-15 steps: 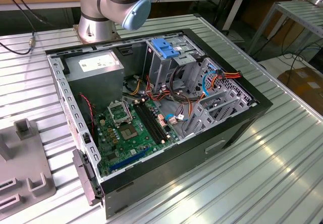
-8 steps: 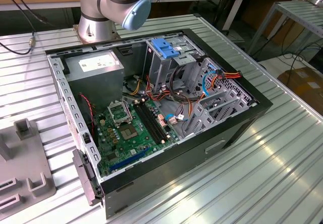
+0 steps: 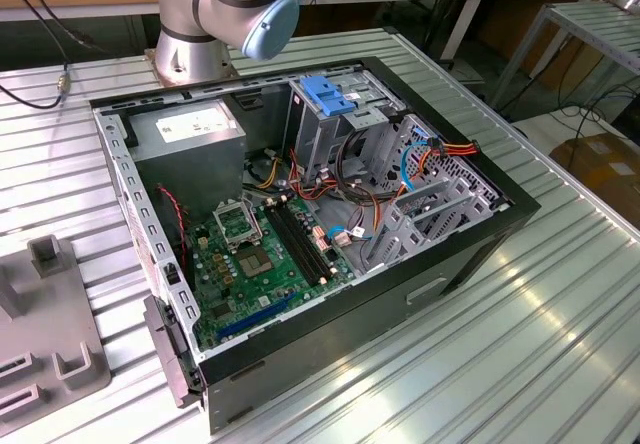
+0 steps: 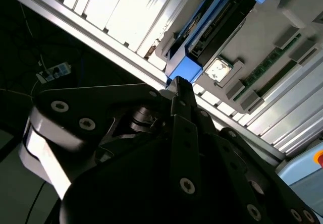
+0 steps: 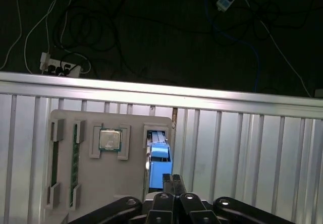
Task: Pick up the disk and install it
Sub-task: 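Pick up the disk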
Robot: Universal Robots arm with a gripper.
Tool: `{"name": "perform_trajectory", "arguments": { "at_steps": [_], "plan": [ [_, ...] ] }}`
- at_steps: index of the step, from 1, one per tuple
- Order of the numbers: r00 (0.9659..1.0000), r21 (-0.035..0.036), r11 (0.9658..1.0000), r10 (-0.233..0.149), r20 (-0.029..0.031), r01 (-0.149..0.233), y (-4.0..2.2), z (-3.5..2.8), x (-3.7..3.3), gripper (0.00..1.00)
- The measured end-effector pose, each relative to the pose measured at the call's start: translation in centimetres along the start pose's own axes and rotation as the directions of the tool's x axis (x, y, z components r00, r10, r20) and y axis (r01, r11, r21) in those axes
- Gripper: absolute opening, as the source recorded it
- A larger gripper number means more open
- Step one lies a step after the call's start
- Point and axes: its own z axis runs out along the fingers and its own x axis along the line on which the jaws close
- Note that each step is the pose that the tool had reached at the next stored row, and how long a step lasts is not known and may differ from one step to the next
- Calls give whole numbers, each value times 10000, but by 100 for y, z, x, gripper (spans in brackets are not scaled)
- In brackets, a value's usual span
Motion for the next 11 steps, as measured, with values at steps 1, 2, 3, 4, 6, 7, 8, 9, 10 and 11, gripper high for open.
{"name": "perform_trajectory", "arguments": {
  "at_steps": [1,2,3,4,6,7,8,9,10,11],
  "plan": [
    [10000,0,10000,0,0,0,0,0,0,10],
    [10000,0,10000,0,0,0,0,0,0,10],
    [10000,-1,10000,0,0,0,0,0,0,11],
    [10000,-1,10000,0,1,0,0,1,0,17],
    [10000,-2,10000,0,1,0,0,0,0,23],
    [10000,-2,10000,0,1,0,0,0,0,29],
    [10000,-3,10000,0,1,0,0,0,0,36],
    [10000,-3,10000,0,1,0,0,0,0,42],
    [10000,-4,10000,0,1,0,0,0,0,42],
    [10000,-4,10000,0,0,0,0,1,0,42]
  ]
}}
